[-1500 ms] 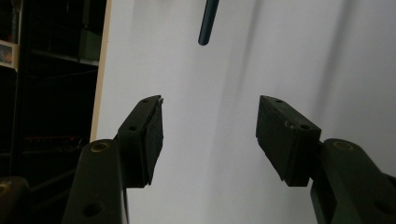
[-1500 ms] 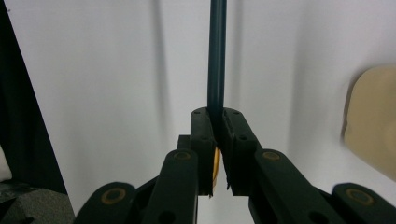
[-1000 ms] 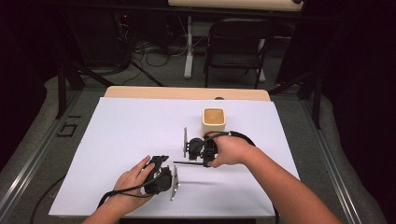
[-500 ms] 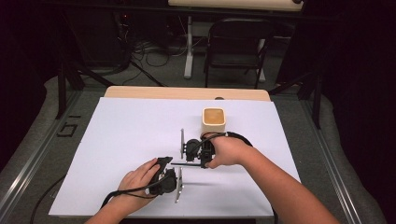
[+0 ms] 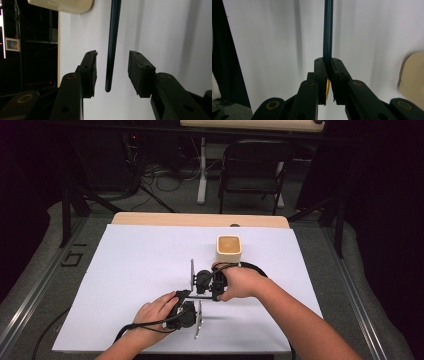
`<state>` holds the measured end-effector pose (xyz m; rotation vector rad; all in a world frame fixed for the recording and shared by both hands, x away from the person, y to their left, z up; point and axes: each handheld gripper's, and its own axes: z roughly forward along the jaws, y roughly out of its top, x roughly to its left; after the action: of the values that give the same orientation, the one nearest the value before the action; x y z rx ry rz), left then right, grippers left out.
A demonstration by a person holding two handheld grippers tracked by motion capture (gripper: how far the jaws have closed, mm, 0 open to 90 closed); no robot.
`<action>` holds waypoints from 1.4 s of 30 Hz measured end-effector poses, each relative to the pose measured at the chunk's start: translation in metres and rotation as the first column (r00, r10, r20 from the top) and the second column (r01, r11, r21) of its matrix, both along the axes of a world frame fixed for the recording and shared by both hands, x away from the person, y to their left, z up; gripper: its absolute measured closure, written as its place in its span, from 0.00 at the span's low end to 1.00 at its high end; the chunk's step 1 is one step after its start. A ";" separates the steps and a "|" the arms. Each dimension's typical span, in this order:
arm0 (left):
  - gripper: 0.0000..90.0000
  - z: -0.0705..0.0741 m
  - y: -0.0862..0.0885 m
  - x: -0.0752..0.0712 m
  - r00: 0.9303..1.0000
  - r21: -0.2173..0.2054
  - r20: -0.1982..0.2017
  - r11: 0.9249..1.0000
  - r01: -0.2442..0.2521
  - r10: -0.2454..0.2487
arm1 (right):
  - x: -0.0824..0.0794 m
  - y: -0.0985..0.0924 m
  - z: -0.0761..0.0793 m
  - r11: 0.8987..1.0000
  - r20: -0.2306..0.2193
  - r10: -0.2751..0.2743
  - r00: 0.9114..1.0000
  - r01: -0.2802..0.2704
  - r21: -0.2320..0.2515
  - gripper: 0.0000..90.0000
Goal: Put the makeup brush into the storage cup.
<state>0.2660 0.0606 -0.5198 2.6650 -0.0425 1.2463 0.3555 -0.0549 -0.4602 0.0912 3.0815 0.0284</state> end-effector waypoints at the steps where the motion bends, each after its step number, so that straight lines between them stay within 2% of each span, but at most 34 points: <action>1: 0.67 0.000 -0.001 0.000 1.000 0.006 0.001 1.000 0.003 -0.003 | 0.000 0.000 0.000 1.000 0.000 0.001 1.000 -0.001 0.000 0.93; 8: 0.77 -0.001 -0.004 -0.001 1.000 0.013 -0.009 1.000 0.018 -0.018 | -0.001 0.003 0.000 1.000 -0.002 0.015 1.000 -0.015 0.000 0.93; 25: 0.93 -0.005 -0.009 -0.001 1.000 0.034 -0.009 0.999 0.023 -0.023 | -0.005 0.006 -0.003 1.000 -0.015 0.029 0.999 -0.030 -0.011 0.93; 42: 0.94 -0.007 -0.009 -0.002 1.000 0.048 -0.003 0.999 0.024 -0.024 | -0.005 0.006 -0.004 1.000 -0.019 0.029 0.999 -0.030 -0.010 0.93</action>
<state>0.2644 0.0515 -0.5266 2.6984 -0.1053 1.2503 0.3509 -0.0485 -0.4644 0.0457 3.1012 0.0128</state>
